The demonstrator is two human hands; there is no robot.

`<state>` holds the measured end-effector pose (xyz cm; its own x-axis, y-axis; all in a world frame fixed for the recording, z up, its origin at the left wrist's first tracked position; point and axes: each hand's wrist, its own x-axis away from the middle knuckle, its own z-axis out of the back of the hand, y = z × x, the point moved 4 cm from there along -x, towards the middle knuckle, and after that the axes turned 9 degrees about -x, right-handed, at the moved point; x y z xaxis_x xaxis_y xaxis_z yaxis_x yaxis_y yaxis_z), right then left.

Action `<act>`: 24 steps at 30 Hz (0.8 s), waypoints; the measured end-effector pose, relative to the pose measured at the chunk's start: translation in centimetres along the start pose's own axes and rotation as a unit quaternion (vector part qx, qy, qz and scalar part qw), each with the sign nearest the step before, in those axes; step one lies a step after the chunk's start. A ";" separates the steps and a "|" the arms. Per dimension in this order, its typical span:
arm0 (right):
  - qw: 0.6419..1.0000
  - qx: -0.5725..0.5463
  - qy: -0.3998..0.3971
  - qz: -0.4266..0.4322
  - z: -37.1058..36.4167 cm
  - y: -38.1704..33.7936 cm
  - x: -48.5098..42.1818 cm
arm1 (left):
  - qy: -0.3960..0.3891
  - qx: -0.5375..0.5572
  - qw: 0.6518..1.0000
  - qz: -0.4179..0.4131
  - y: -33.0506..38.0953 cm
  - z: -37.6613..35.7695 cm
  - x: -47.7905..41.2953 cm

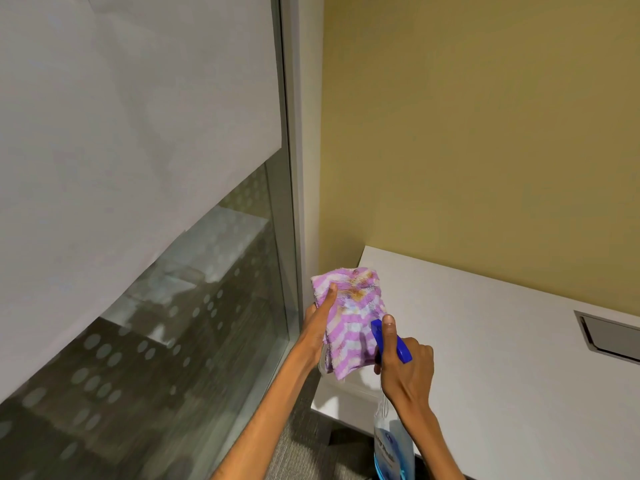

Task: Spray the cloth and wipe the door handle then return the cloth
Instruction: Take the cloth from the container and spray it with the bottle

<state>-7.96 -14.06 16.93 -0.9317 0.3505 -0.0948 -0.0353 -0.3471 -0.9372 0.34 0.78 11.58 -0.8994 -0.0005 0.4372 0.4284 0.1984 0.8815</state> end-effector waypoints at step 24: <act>0.995 0.076 -0.016 0.061 0.1 -0.5 3.6 | -0.005 -0.009 1.000 -0.009 1.0 0.3 1.5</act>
<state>-11.34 -12.76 17.10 -0.9431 0.2715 -0.1921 0.0270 -0.5134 -0.8577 -0.60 1.30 13.08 -0.9076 0.0058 0.4198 0.4139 0.1799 0.8924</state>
